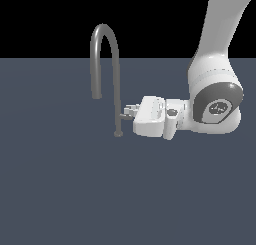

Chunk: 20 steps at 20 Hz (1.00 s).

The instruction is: Turn on the faucet by rotating a designated handle.

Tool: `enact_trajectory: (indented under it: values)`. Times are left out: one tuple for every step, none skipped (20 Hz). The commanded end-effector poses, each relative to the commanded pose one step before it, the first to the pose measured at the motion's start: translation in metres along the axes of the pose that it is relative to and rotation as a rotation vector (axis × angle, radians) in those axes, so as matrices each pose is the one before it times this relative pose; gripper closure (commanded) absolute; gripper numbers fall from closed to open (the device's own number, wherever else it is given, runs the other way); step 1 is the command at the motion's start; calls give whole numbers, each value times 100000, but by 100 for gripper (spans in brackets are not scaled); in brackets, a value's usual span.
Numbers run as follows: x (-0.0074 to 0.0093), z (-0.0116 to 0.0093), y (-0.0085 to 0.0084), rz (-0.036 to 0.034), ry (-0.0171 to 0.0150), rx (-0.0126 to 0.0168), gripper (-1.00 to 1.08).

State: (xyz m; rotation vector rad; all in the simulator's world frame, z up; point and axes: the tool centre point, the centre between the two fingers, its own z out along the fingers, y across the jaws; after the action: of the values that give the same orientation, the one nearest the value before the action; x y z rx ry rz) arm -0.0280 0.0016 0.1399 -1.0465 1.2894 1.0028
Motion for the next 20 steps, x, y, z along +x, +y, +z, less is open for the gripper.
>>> enact_trajectory:
  values:
    - [2217, -30, 1579, 2761, 300, -303, 108]
    - [586, -4, 416, 370, -13, -103, 108]
    - [587, -4, 412, 370, -11, -102, 108]
    - [0, 0, 0, 0, 0, 0, 108]
    - [-1895, 15, -1255, -3300, -599, 216, 108]
    - [579, -3, 132, 365, 63, -27, 108]
    - [577, -3, 131, 365, 63, -27, 108]
    - [576, -3, 130, 365, 63, -27, 108]
    - [574, -3, 129, 365, 63, -27, 108]
    - [572, -3, 128, 365, 63, -27, 108]
    - [567, -4, 127, 359, 62, -26, 108]
    - [565, -4, 126, 359, 63, -26, 108]
    - [560, -4, 125, 353, 62, -25, 108]
    - [561, -4, 122, 359, 63, -25, 108]
    - [0, 0, 0, 0, 0, 0, 108]
    - [-2282, 8, -1092, -3910, -1111, -86, 108]
    - [447, -3, -47, 339, 94, 6, 108]
    - [446, -3, -47, 339, 94, 6, 108]
    - [445, -3, -47, 339, 94, 6, 108]
    - [444, -3, -47, 339, 94, 6, 108]
